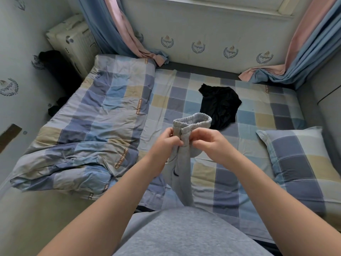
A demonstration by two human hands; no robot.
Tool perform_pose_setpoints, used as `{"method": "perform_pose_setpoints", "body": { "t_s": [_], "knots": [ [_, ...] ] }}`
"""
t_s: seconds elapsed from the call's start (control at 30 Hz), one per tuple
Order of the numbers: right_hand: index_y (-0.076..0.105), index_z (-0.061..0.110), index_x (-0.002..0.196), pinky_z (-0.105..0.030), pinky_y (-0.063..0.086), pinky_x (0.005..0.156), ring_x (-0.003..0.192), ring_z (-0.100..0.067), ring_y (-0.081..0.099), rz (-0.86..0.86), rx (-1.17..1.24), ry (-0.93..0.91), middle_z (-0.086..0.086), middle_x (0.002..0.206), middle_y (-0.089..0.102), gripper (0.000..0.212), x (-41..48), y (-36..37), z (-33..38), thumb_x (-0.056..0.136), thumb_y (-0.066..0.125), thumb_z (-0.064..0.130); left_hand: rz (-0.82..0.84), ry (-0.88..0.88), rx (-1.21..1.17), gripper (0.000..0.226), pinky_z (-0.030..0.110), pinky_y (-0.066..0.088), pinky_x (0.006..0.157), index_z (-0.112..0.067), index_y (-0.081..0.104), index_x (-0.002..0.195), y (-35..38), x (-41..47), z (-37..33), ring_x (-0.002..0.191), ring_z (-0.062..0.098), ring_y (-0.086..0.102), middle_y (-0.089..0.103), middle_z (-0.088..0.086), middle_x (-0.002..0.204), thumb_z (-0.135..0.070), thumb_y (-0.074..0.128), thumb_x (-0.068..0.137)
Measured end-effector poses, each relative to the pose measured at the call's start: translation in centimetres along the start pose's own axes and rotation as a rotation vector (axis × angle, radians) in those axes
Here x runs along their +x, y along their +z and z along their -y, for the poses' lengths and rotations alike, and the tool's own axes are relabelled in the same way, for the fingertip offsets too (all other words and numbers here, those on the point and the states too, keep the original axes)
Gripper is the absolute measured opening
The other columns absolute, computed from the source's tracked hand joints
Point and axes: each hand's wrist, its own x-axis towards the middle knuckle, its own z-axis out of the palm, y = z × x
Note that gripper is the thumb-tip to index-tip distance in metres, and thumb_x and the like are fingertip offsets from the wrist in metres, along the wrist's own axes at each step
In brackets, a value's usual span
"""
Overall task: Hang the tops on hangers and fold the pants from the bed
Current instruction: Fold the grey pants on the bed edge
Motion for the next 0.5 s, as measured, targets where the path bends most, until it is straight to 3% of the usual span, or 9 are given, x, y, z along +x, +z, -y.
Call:
{"method": "perform_pose_setpoints", "body": {
  "t_s": [0.1, 0.17, 0.23, 0.3, 0.37, 0.43, 0.5],
  "knots": [
    [0.071, 0.017, 0.087, -0.012, 0.04, 0.07, 0.073, 0.002, 0.049, -0.032, -0.075, -0.036, 0.0, 0.09, 0.052, 0.043, -0.2, -0.1, 0.2, 0.084, 0.048, -0.019, 0.043, 0.079, 0.053, 0.065, 0.048, 0.052, 0.097, -0.003, 0.052, 0.13, -0.3, -0.4, 0.3, 0.109, 0.028, 0.064, 0.064, 0.023, 0.123, -0.007, 0.071, 0.067],
    [0.072, 0.018, 0.091, -0.013, 0.044, 0.074, 0.08, -0.002, 0.054, -0.056, -0.021, -0.071, -0.004, 0.096, 0.056, 0.048, -0.4, -0.2, -0.1, 0.083, 0.046, -0.021, 0.03, 0.116, 0.082, 0.059, 0.046, 0.053, 0.095, 0.0, 0.052, 0.127, -0.3, -0.6, 0.5, 0.106, 0.026, 0.065, 0.064, 0.024, 0.122, -0.002, 0.077, 0.074],
    [0.069, 0.021, 0.107, -0.019, 0.049, 0.08, 0.091, -0.004, 0.059, -0.135, 0.002, -0.095, -0.002, 0.103, 0.062, 0.048, -0.6, -0.6, -0.9, 0.085, 0.052, -0.018, -0.011, 0.139, 0.098, 0.039, 0.042, 0.054, 0.088, 0.002, 0.056, 0.118, -0.3, -0.5, 0.6, 0.099, 0.026, 0.063, 0.066, 0.024, 0.111, 0.006, 0.072, 0.083],
    [0.056, 0.027, 0.128, -0.03, 0.05, 0.095, 0.111, -0.006, 0.058, -0.236, 0.02, -0.042, 0.004, 0.12, 0.061, 0.049, -0.6, -1.5, -2.8, 0.09, 0.068, 0.0, -0.026, 0.122, 0.083, 0.025, 0.034, 0.051, 0.079, 0.0, 0.058, 0.109, -0.5, -0.6, 0.5, 0.093, 0.025, 0.06, 0.064, 0.017, 0.099, 0.007, 0.067, 0.085],
    [0.037, 0.035, 0.144, -0.036, 0.039, 0.107, 0.132, -0.01, 0.044, -0.281, 0.046, 0.111, 0.007, 0.144, 0.047, 0.071, -0.8, -2.3, -4.6, 0.086, 0.078, 0.03, 0.001, 0.096, 0.031, 0.027, 0.03, 0.048, 0.074, -0.003, 0.06, 0.103, -0.7, -0.8, 0.3, 0.088, 0.022, 0.058, 0.062, 0.011, 0.092, -0.003, 0.067, 0.077],
    [0.023, 0.036, 0.154, -0.039, 0.029, 0.113, 0.142, -0.013, 0.032, -0.247, 0.157, 0.267, 0.007, 0.155, 0.033, 0.102, -1.1, -2.7, -6.2, 0.072, 0.081, 0.057, 0.037, 0.069, -0.013, 0.033, 0.035, 0.045, 0.079, -0.003, 0.06, 0.102, -0.9, -0.9, -0.1, 0.089, 0.024, 0.055, 0.059, 0.012, 0.092, -0.009, 0.061, 0.069],
    [0.025, 0.036, 0.154, -0.046, 0.023, 0.117, 0.143, -0.014, 0.035, -0.101, 0.325, 0.385, 0.009, 0.157, 0.036, 0.109, -1.5, -2.7, -8.0, 0.061, 0.071, 0.07, 0.053, 0.061, -0.036, 0.036, 0.04, 0.042, 0.085, -0.002, 0.061, 0.104, -1.3, -0.7, -0.4, 0.093, 0.025, 0.052, 0.057, 0.013, 0.096, -0.009, 0.057, 0.069]
  ]
}}
